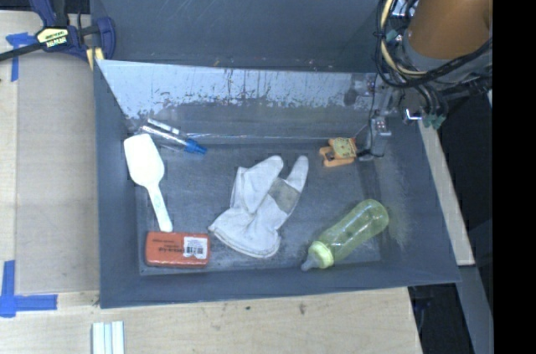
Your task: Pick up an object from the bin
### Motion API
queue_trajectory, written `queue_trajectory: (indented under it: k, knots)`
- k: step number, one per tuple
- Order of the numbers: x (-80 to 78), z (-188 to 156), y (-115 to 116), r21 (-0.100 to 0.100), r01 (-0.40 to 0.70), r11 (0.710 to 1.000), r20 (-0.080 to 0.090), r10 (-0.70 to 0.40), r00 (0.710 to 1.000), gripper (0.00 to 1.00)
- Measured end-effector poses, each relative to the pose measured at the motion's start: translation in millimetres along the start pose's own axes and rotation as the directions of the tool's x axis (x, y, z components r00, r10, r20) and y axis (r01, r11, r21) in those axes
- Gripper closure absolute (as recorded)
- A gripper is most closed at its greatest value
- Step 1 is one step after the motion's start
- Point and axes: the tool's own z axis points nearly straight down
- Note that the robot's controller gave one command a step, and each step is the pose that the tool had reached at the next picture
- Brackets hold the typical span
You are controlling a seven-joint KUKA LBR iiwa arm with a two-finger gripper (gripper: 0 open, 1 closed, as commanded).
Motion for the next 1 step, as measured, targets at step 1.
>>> queue_trajectory:
  k: [1]
  knots:
    - [-1.4,-5.3,0.3,0.001,0.001,1.0,0.009,-0.002,1.0,0.0]
